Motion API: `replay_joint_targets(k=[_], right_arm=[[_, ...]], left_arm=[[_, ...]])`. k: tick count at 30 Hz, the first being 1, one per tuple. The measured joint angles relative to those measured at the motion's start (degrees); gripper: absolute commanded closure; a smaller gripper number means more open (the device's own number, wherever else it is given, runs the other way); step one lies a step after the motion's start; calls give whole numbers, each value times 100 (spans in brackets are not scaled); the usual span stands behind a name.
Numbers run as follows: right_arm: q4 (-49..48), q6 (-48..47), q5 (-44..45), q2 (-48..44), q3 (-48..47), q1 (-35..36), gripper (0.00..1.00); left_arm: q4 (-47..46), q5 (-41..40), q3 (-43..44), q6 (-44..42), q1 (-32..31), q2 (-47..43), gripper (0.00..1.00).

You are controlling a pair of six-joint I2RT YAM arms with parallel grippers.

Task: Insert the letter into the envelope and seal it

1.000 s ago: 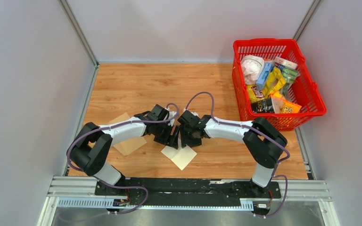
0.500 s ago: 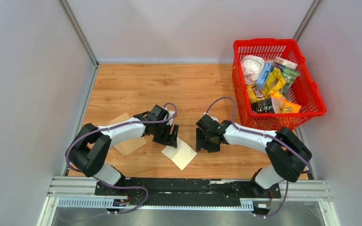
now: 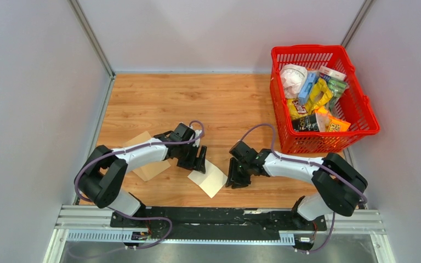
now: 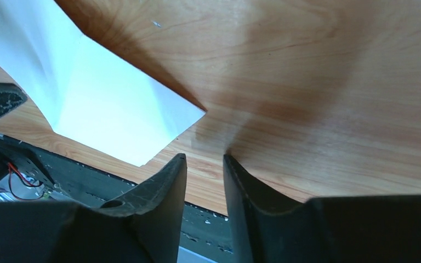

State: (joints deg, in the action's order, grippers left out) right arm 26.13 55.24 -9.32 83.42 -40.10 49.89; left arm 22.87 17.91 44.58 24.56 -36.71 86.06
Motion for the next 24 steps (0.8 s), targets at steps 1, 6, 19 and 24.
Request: replay_joint_targets(k=[1, 6, 19, 24], right_arm=[[-61, 46, -28, 50, -2, 24, 67], [-245, 205, -142, 323, -111, 35, 77], [-826, 328, -267, 1001, -557, 35, 85], [-1003, 328, -295, 1132, -640, 33, 86]], left_arm=[[0, 17, -9, 4, 0, -4, 25], [-17, 214, -63, 2, 0, -46, 24], [-101, 710, -116, -35, -2, -57, 24], [164, 367, -96, -44, -2, -149, 23]])
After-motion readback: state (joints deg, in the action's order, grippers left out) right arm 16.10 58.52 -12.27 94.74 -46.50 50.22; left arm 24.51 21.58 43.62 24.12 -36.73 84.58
